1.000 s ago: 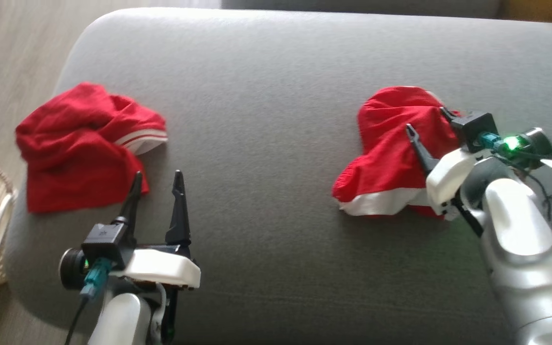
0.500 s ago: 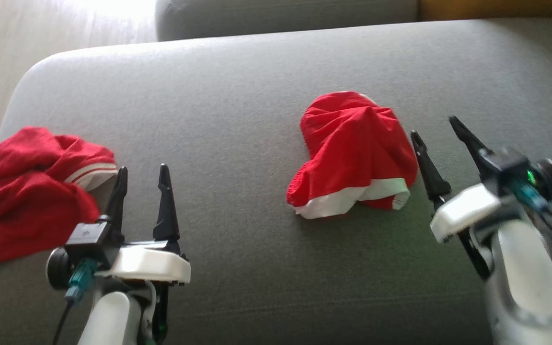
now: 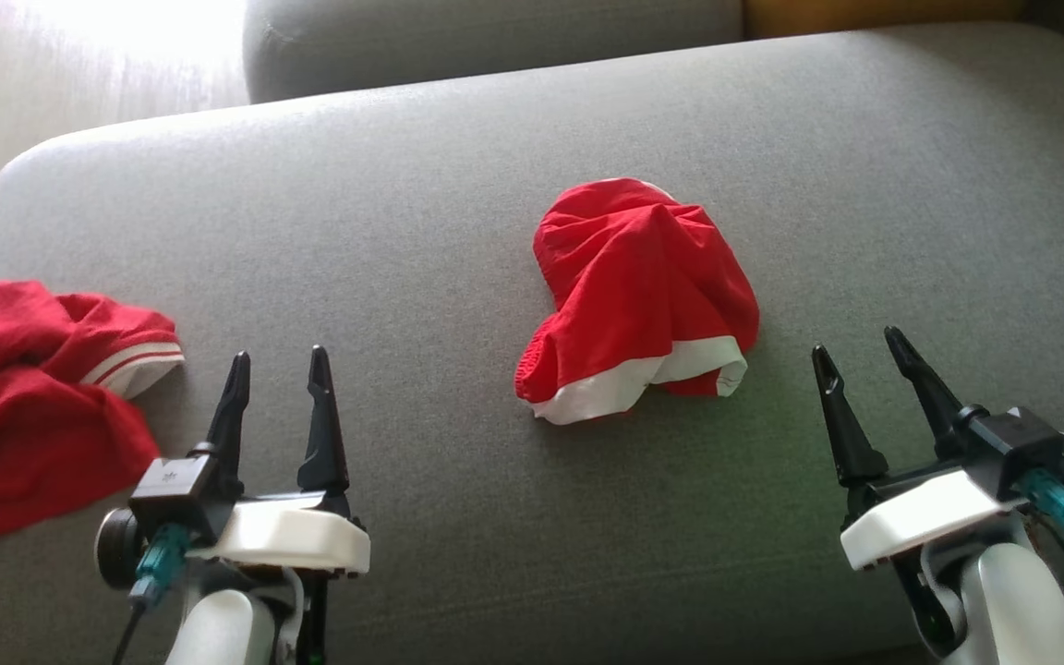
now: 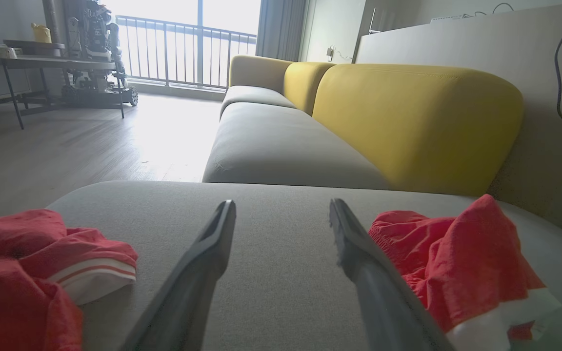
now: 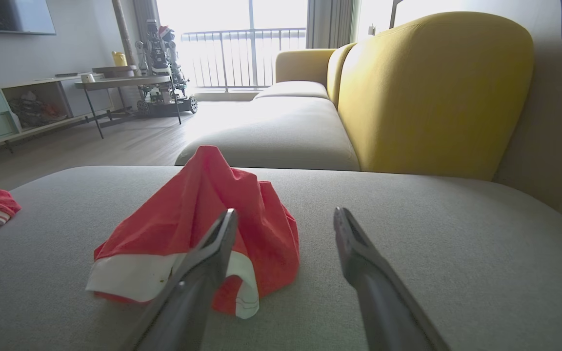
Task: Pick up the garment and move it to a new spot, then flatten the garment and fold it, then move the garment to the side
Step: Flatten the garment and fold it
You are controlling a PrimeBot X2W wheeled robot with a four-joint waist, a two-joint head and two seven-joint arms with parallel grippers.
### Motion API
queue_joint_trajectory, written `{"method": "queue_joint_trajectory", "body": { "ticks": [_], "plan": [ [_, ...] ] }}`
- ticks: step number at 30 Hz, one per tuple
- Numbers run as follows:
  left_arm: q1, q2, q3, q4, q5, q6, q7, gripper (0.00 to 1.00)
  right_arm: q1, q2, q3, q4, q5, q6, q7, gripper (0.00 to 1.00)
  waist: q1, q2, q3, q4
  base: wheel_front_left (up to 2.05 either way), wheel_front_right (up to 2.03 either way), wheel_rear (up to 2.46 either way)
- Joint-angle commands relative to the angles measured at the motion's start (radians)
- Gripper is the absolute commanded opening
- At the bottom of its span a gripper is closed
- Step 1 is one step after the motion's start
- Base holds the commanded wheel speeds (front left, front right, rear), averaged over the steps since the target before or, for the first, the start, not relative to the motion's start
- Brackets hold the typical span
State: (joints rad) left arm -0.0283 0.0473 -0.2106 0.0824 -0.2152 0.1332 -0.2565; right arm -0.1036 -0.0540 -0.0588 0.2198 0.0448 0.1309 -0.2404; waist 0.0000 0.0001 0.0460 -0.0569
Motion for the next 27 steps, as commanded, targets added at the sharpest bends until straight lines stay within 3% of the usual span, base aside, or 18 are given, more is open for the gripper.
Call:
{"method": "queue_joint_trajectory", "body": {
  "ticks": [1,5,12,18,27],
  "plan": [
    [-0.037,0.003,0.03,-0.036,0.001,0.002,-0.005,1.0,-0.041,0.003,0.026,-0.039,0.009,0.0,-0.014,1.0,0.0,-0.0001,0.005,-0.006,0.0,0.0,0.0],
    [-0.048,0.003,0.003,-0.017,0.017,-0.018,-0.005,1.0,-0.055,0.004,0.029,-0.042,0.014,0.0,-0.016,1.0,0.0,-0.0001,0.02,-0.023,0.0,0.0,0.0],
    [-0.096,0.003,-0.13,0.119,0.114,-0.12,-0.005,1.0,-0.067,0.004,0.029,-0.051,0.02,0.0,-0.018,1.0,0.0,-0.0001,0.067,-0.069,0.0,0.0,0.0],
    [-0.169,0.003,-0.168,0.252,0.115,-0.119,-0.005,1.0,-0.083,0.004,0.021,-0.059,0.024,0.0,-0.02,1.0,0.0,-0.0001,0.106,-0.11,0.0,0.0,0.0],
    [-0.314,0.003,-0.246,0.425,0.018,-0.103,-0.005,1.0,-0.117,0.004,0.019,-0.066,0.038,0.0,-0.021,1.0,0.0,-0.0001,0.173,-0.176,0.0,0.0,0.0]
  ]
}}
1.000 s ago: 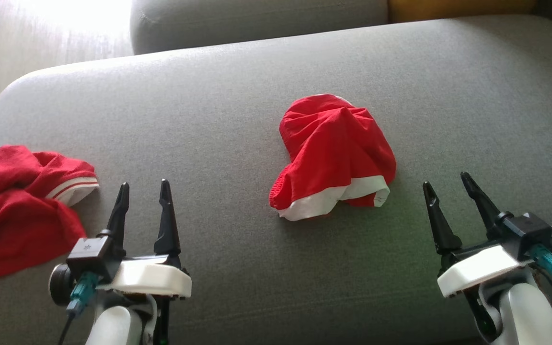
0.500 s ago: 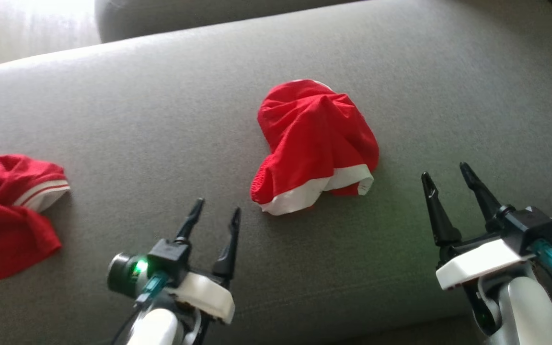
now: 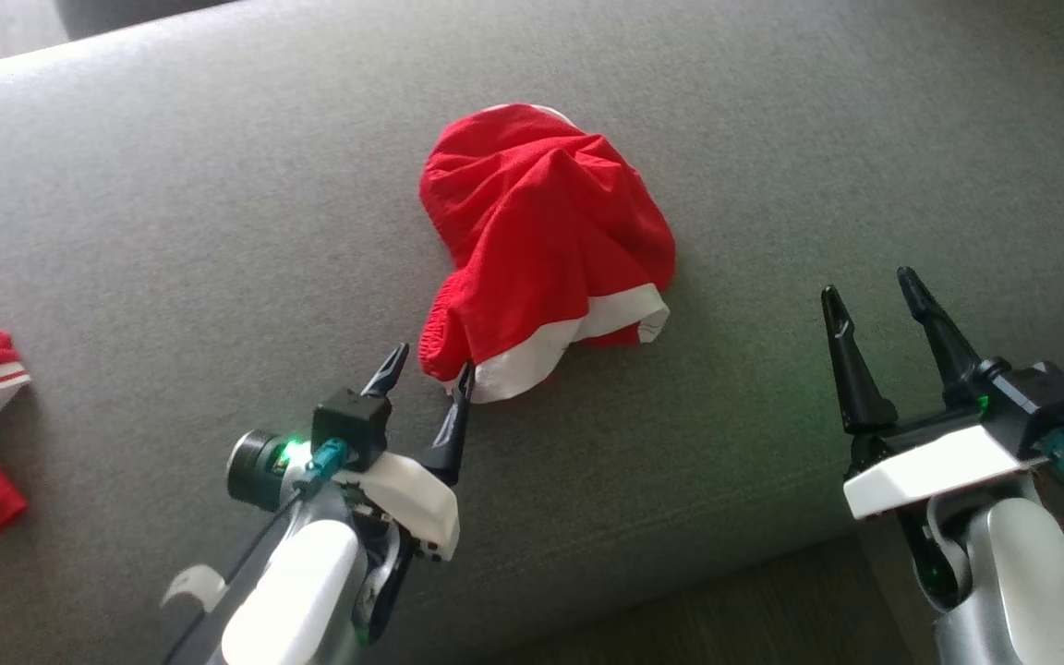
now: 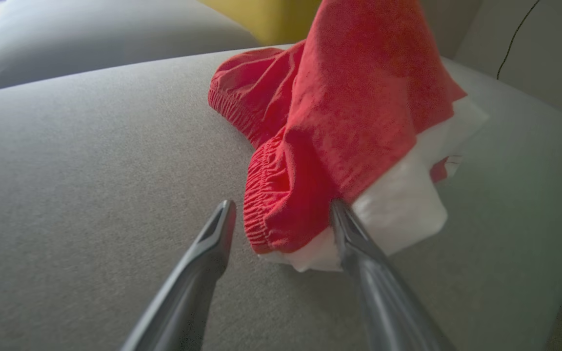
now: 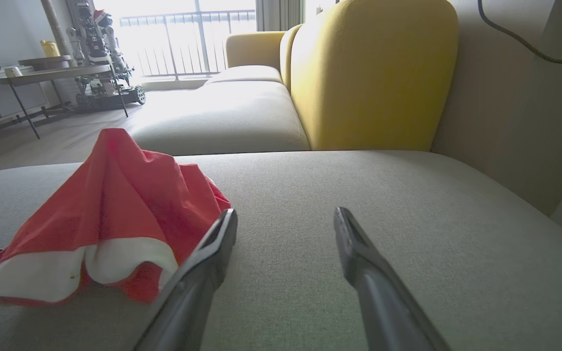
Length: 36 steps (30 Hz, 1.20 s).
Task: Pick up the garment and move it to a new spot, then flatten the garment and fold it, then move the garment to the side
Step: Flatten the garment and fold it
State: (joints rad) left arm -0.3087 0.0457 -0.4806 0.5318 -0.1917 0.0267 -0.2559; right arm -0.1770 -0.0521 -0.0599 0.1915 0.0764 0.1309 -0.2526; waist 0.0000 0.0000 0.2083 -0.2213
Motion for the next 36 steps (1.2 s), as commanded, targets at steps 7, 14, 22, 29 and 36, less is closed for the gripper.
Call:
{"method": "queue_joint_trajectory", "body": {
  "ticks": [7,14,22,29,36],
  "plan": [
    [-0.086,0.005,-0.001,0.087,-0.041,0.058,-0.006,1.0,-0.051,0.002,0.023,-0.041,0.018,0.0,-0.009,1.0,0.0,0.0,0.024,-0.039,0.0,0.0,0.0],
    [-0.121,0.005,-0.026,0.152,-0.058,0.067,-0.006,0.43,-0.053,0.002,0.026,-0.04,0.024,0.0,-0.009,1.0,0.0,0.0,0.026,-0.047,0.0,0.0,0.0],
    [-0.135,0.018,0.071,-0.045,-0.031,0.091,-0.006,0.0,-0.053,0.002,0.031,-0.037,0.029,0.0,-0.009,1.0,0.0,0.0,0.014,-0.018,0.0,0.0,0.0],
    [-0.097,0.047,0.223,-0.207,0.011,0.138,-0.006,0.0,-0.05,0.002,0.057,-0.013,0.022,0.0,-0.009,1.0,0.0,0.0,-0.001,0.014,0.0,0.0,0.0],
    [-0.063,0.071,0.306,-0.15,0.037,0.163,-0.006,0.0,-0.061,0.002,0.087,0.01,0.021,0.0,-0.009,1.0,0.0,0.0,0.0,0.026,0.0,0.0,0.0]
  ]
}}
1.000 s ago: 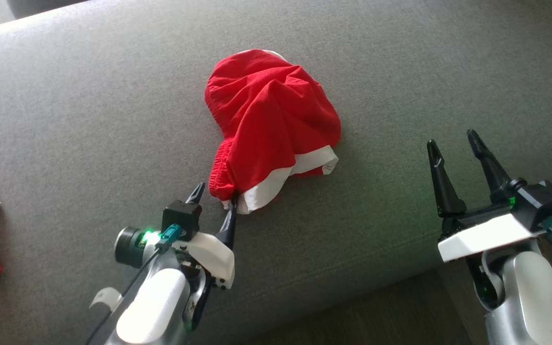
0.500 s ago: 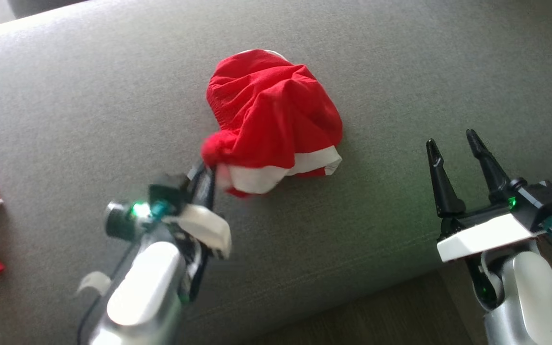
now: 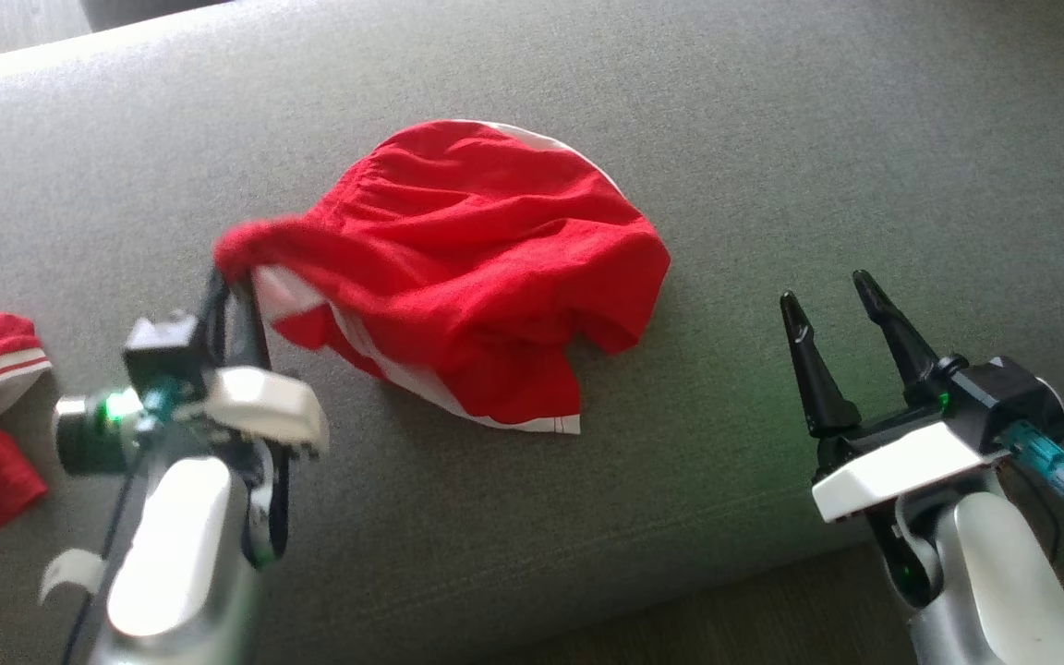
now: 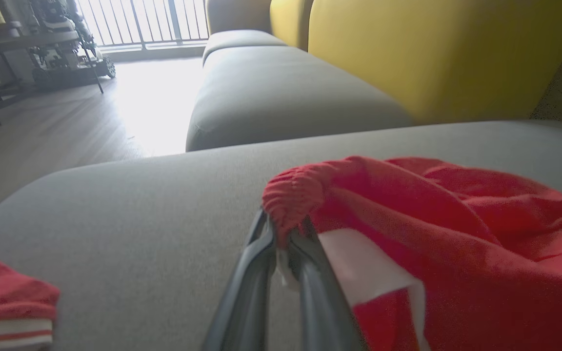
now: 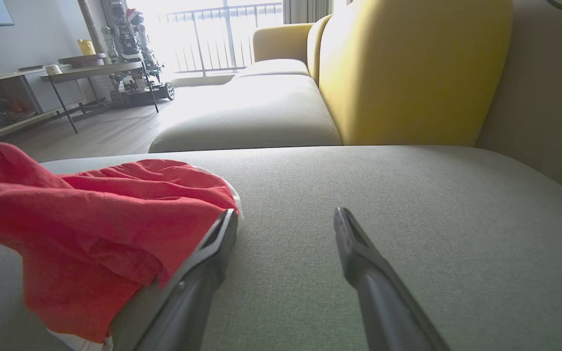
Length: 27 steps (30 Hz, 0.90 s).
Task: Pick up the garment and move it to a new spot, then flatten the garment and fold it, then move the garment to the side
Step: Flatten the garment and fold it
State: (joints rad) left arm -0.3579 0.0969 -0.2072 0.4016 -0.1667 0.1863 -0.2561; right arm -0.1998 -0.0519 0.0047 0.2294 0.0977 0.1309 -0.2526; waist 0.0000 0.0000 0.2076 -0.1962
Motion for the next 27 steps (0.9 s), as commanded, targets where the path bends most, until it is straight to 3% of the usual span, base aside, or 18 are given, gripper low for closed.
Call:
{"method": "queue_joint_trajectory", "body": {
  "ticks": [1,3,5,6,13,27],
  "plan": [
    [-0.009,0.022,0.031,0.012,0.016,-0.003,-0.006,0.0,-0.039,0.002,0.027,-0.025,-0.002,0.0,-0.009,1.0,0.0,0.0,0.001,0.002,0.0,0.0,0.0],
    [-0.01,0.022,0.023,0.083,0.018,-0.018,-0.006,0.0,-0.042,0.002,0.037,-0.018,-0.004,0.0,-0.009,1.0,0.0,0.0,0.004,0.005,0.0,0.0,0.0],
    [-0.023,0.021,0.017,0.145,0.024,-0.021,-0.006,0.88,-0.044,0.002,0.045,-0.014,-0.006,0.0,-0.009,1.0,0.0,0.0,0.007,0.008,0.0,0.0,0.0],
    [-0.031,0.02,0.017,0.164,0.026,-0.019,-0.006,1.0,-0.044,0.002,0.049,-0.011,-0.006,0.0,-0.009,1.0,0.0,0.0,0.009,0.011,0.0,0.0,0.0],
    [-0.048,0.013,0.045,0.152,0.026,-0.011,-0.006,1.0,-0.036,0.002,0.08,-0.001,-0.004,0.0,-0.009,1.0,0.0,0.0,0.004,0.051,0.0,0.0,0.0],
    [0.14,-0.015,0.147,-0.174,0.015,-0.033,-0.006,1.0,0.032,0.002,0.103,0.066,0.094,0.0,-0.009,1.0,0.0,0.0,-0.07,0.174,0.0,0.0,0.0]
  ]
}}
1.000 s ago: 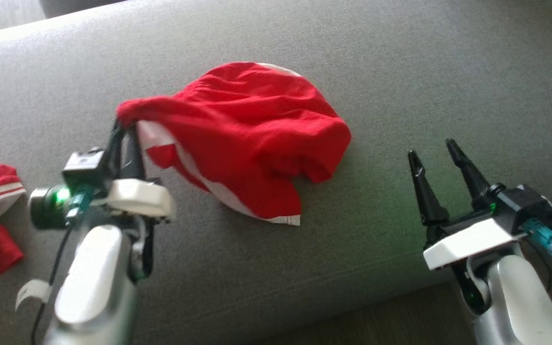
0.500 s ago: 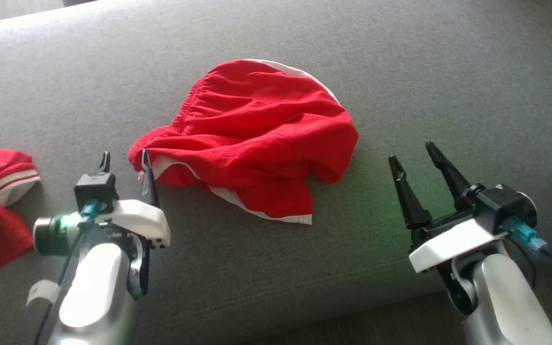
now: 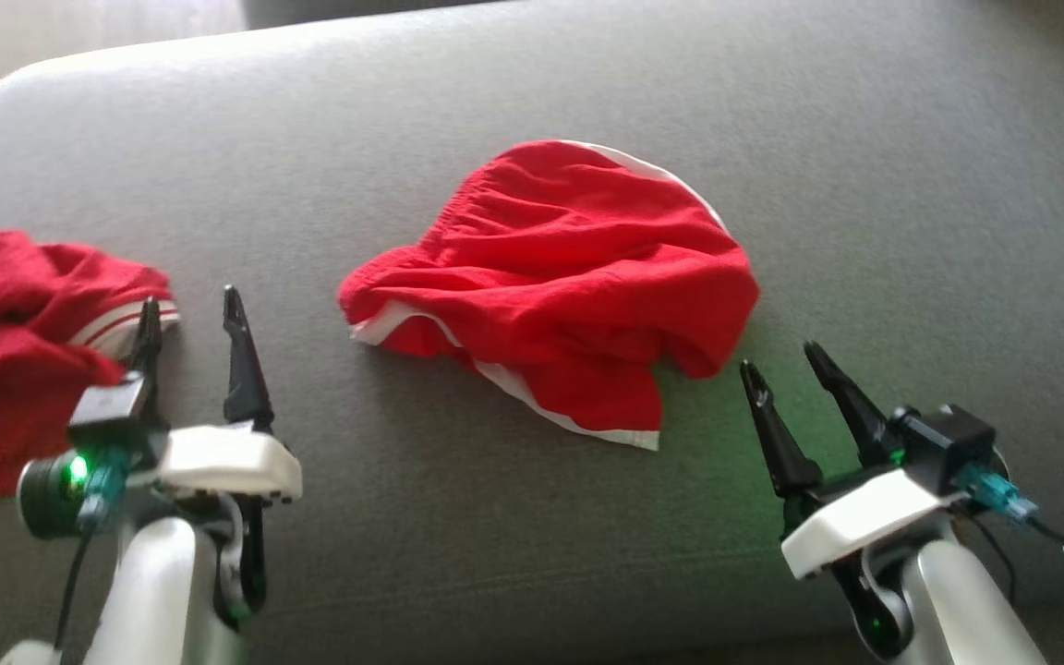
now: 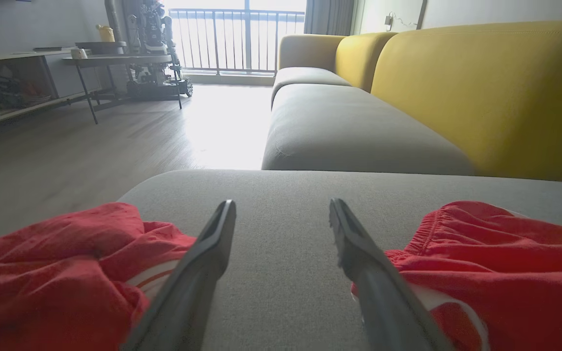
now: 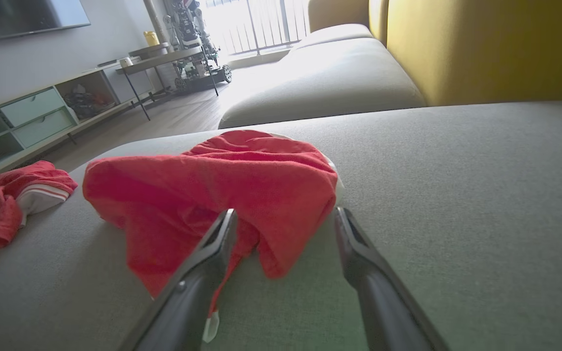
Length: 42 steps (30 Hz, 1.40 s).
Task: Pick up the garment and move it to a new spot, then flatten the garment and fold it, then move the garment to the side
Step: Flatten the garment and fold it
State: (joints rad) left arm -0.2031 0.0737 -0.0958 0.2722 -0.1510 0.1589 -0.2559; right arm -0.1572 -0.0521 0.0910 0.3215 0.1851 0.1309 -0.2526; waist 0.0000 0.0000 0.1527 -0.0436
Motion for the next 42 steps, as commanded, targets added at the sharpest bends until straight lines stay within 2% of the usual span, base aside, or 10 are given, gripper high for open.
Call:
{"method": "queue_joint_trajectory", "body": {
  "ticks": [1,3,7,18,26,36,37,38,42],
  "plan": [
    [0.004,0.005,0.034,-0.067,0.002,-0.014,-0.006,1.0,-0.005,0.002,0.015,-0.021,0.008,0.0,-0.009,1.0,0.0,0.0,-0.019,0.033,0.0,0.0,0.0],
    [0.034,0.002,0.019,-0.099,0.021,-0.035,-0.006,1.0,0.012,0.002,0.007,-0.013,0.005,0.0,-0.009,1.0,0.0,0.0,-0.027,0.063,0.0,0.0,0.0],
    [0.088,-0.008,0.013,-0.116,0.033,-0.041,-0.006,1.0,0.038,0.002,0.004,0.0,-0.024,0.0,-0.009,1.0,0.0,0.0,-0.047,0.11,0.0,0.0,0.0],
    [0.151,-0.022,-0.006,-0.148,0.019,-0.054,-0.006,1.0,0.051,0.002,0.016,0.034,-0.034,0.0,0.001,1.0,0.0,0.0,-0.073,0.158,0.0,0.0,0.0],
    [0.138,-0.023,-0.037,-0.146,0.015,-0.057,-0.006,1.0,0.022,0.002,0.04,0.162,0.071,0.0,0.032,1.0,0.0,0.0,-0.036,0.223,0.0,0.0,0.0],
    [0.128,-0.023,-0.056,-0.135,0.009,-0.05,-0.006,1.0,-0.055,0.002,0.052,0.317,0.145,0.0,0.014,1.0,0.0,0.0,-0.003,0.279,0.0,0.0,0.0],
    [0.127,-0.023,-0.056,-0.134,0.009,-0.05,-0.006,1.0,-0.062,0.002,0.06,0.331,0.156,0.0,0.013,0.45,0.0,0.0,-0.002,0.281,0.0,0.0,0.0],
    [0.126,-0.023,-0.056,-0.134,0.009,-0.049,-0.006,1.0,-0.07,0.002,0.068,0.343,0.159,0.0,0.011,0.0,0.0,0.0,-0.001,0.283,0.0,0.0,0.0],
    [0.127,-0.023,-0.055,-0.136,0.009,-0.042,-0.006,1.0,-0.096,0.002,0.07,0.365,0.14,0.0,0.001,0.0,0.0,0.0,-0.003,0.274,0.0,0.0,0.0]
  ]
}}
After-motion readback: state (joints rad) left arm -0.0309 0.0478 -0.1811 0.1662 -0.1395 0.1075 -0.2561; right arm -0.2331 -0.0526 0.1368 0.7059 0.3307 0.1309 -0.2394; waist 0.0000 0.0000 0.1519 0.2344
